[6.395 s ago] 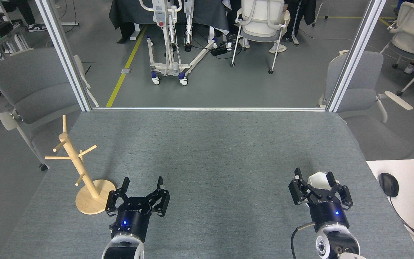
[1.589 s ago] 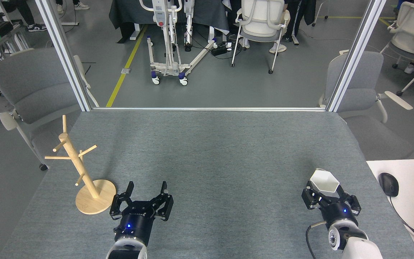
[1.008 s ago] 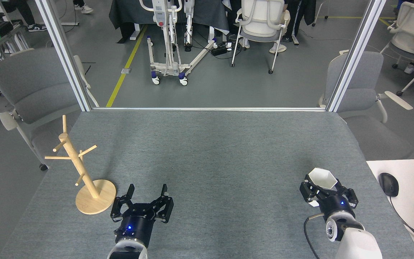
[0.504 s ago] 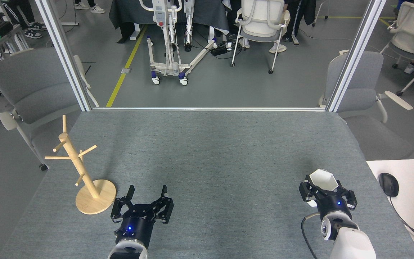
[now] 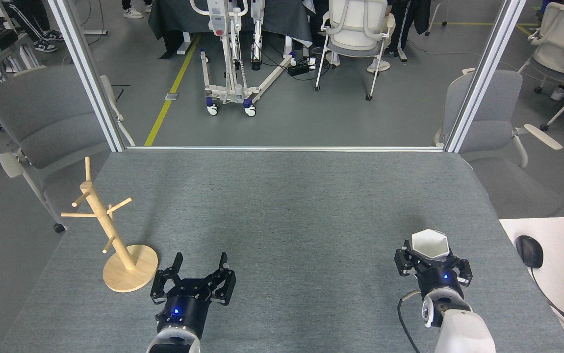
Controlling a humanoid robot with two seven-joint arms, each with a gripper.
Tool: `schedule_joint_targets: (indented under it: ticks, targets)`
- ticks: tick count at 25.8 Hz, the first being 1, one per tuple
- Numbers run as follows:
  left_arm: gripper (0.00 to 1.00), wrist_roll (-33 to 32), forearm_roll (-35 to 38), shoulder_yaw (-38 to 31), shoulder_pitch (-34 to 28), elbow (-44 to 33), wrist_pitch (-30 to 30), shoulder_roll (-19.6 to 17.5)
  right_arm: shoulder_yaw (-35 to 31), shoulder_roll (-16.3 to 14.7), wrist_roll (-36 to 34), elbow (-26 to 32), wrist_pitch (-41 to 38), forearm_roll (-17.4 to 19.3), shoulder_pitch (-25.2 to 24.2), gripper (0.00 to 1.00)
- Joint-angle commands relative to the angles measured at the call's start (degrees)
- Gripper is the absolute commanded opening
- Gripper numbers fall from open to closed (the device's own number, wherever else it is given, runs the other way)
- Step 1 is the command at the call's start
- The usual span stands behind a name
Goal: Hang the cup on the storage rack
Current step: 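Lift the white cup slightly with the right gripper and hold it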
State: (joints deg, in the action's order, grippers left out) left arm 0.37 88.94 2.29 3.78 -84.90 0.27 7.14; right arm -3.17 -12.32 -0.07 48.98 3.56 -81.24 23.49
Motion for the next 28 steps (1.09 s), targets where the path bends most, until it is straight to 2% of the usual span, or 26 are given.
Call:
schedule_joint_targets:
  ticks: [1, 28]
  targets:
    - [0.99, -0.02, 0.00, -0.01, 0.00, 0.00, -0.01, -0.02, 0.44, 0.36, 0.07, -0.02, 0.57, 0.03, 0.06, 0.99]
    - [0.99, -0.02, 0.00, -0.10, 0.00, 0.62, -0.01, -0.10, -0.61, 0.19, -1.69, -0.02, -0.05, 0.12, 0.59, 0.96]
